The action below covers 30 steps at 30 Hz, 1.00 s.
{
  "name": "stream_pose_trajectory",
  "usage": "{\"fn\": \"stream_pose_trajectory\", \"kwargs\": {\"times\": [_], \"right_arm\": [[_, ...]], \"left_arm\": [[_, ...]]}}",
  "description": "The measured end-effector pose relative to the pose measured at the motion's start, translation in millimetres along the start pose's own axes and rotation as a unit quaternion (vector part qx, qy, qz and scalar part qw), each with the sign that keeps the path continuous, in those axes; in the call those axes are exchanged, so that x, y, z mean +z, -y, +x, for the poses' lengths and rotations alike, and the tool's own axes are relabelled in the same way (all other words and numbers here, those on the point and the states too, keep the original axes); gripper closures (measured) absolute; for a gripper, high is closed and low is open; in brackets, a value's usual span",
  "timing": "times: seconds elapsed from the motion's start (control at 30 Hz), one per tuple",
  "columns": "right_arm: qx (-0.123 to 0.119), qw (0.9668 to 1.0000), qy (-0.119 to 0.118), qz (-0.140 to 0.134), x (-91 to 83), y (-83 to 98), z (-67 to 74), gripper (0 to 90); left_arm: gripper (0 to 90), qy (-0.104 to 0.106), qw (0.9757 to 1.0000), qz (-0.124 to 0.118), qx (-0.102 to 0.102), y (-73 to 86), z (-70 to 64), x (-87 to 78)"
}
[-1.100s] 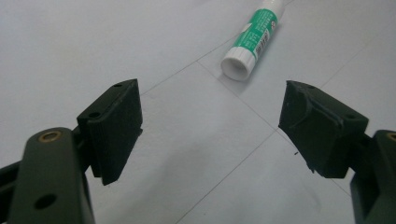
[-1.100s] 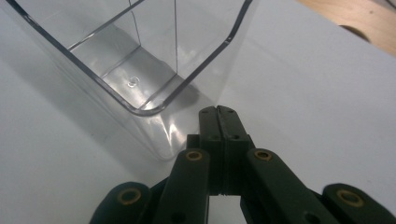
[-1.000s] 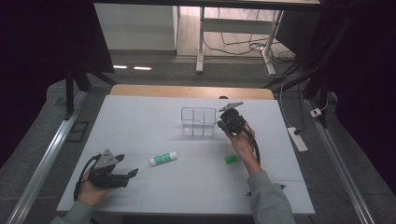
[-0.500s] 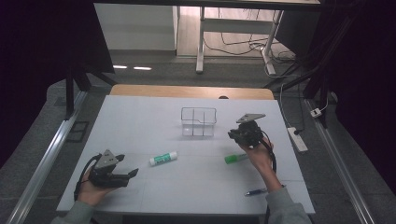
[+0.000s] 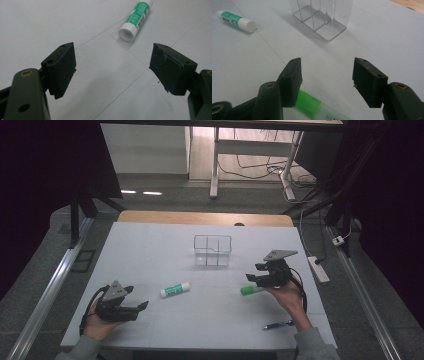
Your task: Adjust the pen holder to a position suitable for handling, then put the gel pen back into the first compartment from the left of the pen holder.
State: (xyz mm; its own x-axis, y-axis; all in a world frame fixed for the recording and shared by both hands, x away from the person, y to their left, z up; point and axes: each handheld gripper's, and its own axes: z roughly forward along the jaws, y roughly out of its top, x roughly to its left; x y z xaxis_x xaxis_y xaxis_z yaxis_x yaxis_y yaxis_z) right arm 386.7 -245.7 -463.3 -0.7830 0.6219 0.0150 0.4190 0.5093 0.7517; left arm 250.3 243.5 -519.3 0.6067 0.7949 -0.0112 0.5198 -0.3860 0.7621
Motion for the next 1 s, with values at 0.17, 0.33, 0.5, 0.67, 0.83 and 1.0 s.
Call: {"fn": "stream_pose_trajectory", "kwargs": {"times": [0.17,0.33,0.5,0.67,0.83,1.0], "right_arm": [[-0.006,0.9999,-0.005,-0.010,-14.1,5.9,1.2,37.3],[-0.017,0.9997,-0.007,-0.015,-28.3,12.1,3.8,36.1],[-0.030,0.9995,-0.007,-0.011,-40.7,17.6,8.6,34.5],[-0.042,0.9991,-0.010,0.001,-49.5,24.4,14.5,32.3],[-0.055,0.9980,-0.021,0.025,-52.0,32.4,18.3,32.0],[-0.053,0.9978,-0.026,0.030,-55.4,38.6,18.3,32.2]], "left_arm": [[20.8,0.000,1.0000,0.001,0.000,-0.5,0.9,1.1],[20.8,0.001,1.0000,0.001,0.001,-1.5,0.8,2.0],[20.8,0.003,1.0000,-0.003,0.000,-1.6,0.7,1.1],[20.8,0.003,1.0000,-0.003,0.001,-1.6,0.8,1.3],[20.8,0.006,1.0000,-0.003,0.000,-0.9,2.4,1.9],[20.8,0.008,1.0000,-0.004,0.000,-0.3,3.8,2.3]]}}
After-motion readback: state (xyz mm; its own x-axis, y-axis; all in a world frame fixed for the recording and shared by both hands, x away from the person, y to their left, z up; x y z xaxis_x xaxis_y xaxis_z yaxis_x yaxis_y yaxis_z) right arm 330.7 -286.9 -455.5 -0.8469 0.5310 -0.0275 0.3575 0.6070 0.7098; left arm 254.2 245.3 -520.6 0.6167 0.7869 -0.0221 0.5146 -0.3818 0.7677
